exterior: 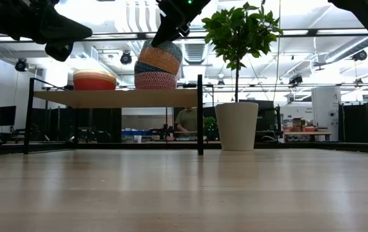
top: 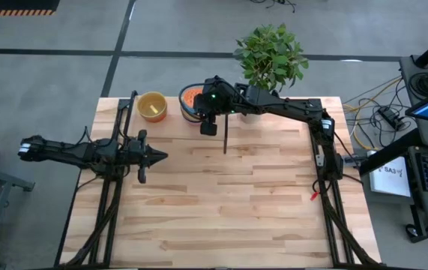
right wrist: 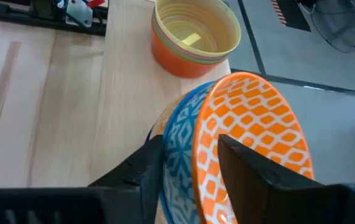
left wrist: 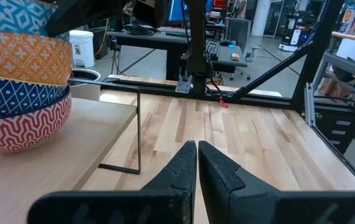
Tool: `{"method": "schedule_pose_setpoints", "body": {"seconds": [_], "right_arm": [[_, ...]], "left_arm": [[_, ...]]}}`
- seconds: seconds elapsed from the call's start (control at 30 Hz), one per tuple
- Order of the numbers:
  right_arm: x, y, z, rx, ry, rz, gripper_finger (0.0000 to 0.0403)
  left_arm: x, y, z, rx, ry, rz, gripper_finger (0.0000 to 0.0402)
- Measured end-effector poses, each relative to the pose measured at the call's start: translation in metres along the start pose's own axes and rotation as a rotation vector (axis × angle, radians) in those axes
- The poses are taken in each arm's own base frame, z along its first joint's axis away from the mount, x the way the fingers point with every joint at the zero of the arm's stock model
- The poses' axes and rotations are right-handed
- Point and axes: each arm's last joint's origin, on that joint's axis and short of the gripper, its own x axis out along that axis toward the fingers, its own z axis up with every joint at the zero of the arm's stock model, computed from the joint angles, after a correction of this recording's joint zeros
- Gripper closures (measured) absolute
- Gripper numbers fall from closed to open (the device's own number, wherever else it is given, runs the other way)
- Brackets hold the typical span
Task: Place and stack bowls onto a shelf
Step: Stack the blue bowl on the orange bowl on the shelf, then return to Home Position
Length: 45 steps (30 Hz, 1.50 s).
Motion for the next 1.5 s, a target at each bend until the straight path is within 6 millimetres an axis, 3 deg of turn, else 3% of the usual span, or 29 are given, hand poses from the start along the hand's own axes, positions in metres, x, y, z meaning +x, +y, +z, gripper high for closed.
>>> {"method": "schedule_pose_setpoints", "body": {"seconds": [0.3,0.57,0.73,0.93,1.17,1.33,1.5], "right_arm": [[-0.005,-0.001,0.003,0.009,-0.019,-0.007,0.0246],[-0.027,-0.003,0.012,0.101,-0.089,-0.016,0.0248],[-0.049,0.014,0.025,0.040,-0.189,0.122,0.0257],[-0.058,0.052,0.021,-0.063,-0.197,0.243,0.0269],[-0.079,0.081,-0.006,-0.070,-0.255,0.285,0.0271],[-0.093,0.098,-0.041,-0.065,-0.337,0.297,0.0269],[-0.112,0.101,-0.083,-0.002,-0.408,0.283,0.0271]], "left_arm": [[0.000,0.000,0.000,0.000,0.000,0.000,0.0402],[0.000,0.000,0.000,0.000,0.000,0.000,0.0402],[0.000,0.000,0.000,-0.030,0.001,-0.002,0.0402],[0.000,-0.002,-0.001,-0.055,0.021,-0.066,0.0402],[-0.001,-0.002,-0.004,-0.051,0.044,-0.076,0.0402],[-0.001,-0.002,-0.004,-0.039,0.044,-0.076,0.0402],[-0.003,-0.001,-0.004,-0.009,0.044,-0.077,0.0402]]}}
